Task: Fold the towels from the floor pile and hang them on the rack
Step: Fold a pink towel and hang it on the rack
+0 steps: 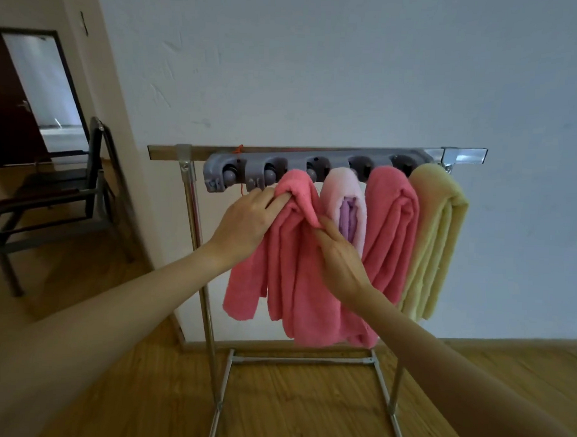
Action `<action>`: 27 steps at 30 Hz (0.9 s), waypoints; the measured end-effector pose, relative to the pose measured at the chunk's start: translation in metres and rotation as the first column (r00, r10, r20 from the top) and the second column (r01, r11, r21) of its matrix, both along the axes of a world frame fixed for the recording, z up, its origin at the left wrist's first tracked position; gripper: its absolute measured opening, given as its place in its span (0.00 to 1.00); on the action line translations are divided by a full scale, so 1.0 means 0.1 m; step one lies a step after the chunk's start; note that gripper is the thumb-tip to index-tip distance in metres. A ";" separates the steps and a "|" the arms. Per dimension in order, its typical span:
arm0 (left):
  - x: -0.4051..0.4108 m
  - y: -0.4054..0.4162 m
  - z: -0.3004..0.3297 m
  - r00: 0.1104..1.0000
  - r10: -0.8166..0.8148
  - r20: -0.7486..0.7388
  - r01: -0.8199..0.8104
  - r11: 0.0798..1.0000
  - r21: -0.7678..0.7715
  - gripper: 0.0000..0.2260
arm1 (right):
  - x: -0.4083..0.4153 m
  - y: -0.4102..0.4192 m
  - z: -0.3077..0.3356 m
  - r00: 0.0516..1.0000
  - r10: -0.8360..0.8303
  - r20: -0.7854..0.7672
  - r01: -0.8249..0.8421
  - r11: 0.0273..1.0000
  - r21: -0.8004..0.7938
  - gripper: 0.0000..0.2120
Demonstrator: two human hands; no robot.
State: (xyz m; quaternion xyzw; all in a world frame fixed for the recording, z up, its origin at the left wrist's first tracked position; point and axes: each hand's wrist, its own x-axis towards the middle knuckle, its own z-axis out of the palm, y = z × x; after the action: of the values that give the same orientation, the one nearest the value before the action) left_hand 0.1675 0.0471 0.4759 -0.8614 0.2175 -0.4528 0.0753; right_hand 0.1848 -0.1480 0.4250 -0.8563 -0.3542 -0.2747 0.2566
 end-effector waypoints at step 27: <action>-0.10 -0.37 -1.32 0.775 -0.492 -0.397 -0.229 0.367 -0.902 0.18 | -0.11 -0.08 -0.58 0.982 -0.187 -0.033 0.189 0.953 0.235 0.12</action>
State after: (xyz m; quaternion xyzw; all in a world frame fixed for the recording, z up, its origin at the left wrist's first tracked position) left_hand 0.1578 0.0097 0.3436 -0.8250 0.0125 -0.1924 -0.5313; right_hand 0.1740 -0.1556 0.3674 -0.8506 -0.2346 -0.3338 0.3316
